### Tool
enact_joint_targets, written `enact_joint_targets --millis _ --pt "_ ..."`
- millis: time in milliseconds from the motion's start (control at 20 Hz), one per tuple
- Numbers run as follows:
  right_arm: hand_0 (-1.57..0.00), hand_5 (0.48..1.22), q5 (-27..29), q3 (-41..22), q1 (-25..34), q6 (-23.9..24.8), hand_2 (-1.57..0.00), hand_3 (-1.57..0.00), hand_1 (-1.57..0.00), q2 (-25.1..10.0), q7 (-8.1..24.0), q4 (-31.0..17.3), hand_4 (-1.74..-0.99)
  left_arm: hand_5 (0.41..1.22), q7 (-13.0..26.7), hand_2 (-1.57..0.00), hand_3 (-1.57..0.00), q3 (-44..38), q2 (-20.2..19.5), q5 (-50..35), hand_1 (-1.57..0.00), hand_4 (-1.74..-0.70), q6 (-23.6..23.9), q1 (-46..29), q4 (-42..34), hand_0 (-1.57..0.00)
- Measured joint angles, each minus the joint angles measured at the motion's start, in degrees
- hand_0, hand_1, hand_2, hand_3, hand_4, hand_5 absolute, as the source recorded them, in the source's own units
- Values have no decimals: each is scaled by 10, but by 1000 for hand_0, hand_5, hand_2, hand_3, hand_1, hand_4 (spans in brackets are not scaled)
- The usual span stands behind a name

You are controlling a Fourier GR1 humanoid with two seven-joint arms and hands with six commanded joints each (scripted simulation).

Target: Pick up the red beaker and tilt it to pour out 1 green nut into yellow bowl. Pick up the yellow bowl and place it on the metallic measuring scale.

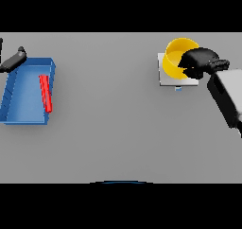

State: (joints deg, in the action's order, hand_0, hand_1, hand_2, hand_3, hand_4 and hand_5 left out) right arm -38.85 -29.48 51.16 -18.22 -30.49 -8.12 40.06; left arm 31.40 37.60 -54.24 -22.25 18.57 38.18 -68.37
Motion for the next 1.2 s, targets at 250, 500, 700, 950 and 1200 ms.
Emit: enact_joint_targets --millis 250,500,700,950,1200 --pt "-1417 1221 5 0 7 9 -1402 -1536 -1230 1 -11 -20 -1728 771 -6 1 1 2 6 2 1 -840 -6 4 11 1" --pt "-1053 1037 20 8 10 -8 -776 -982 -781 12 9 -33 -1580 771 -17 1 1 -2 14 -1 1 -847 -12 9 29 1" --pt "-581 899 29 13 12 -34 -457 -662 -436 9 18 -32 -1528 766 -11 1 1 2 15 3 1 -846 -5 8 21 1" --pt "-190 826 21 8 19 -38 -216 -428 -142 10 17 -53 -1460 770 -15 1 1 -1 15 0 1 -854 -6 8 19 1" --pt "-62 801 11 -3 17 -40 -74 -277 -46 5 4 -54 -1418 770 -7 1 1 1 8 2 1 -851 5 4 -4 1"
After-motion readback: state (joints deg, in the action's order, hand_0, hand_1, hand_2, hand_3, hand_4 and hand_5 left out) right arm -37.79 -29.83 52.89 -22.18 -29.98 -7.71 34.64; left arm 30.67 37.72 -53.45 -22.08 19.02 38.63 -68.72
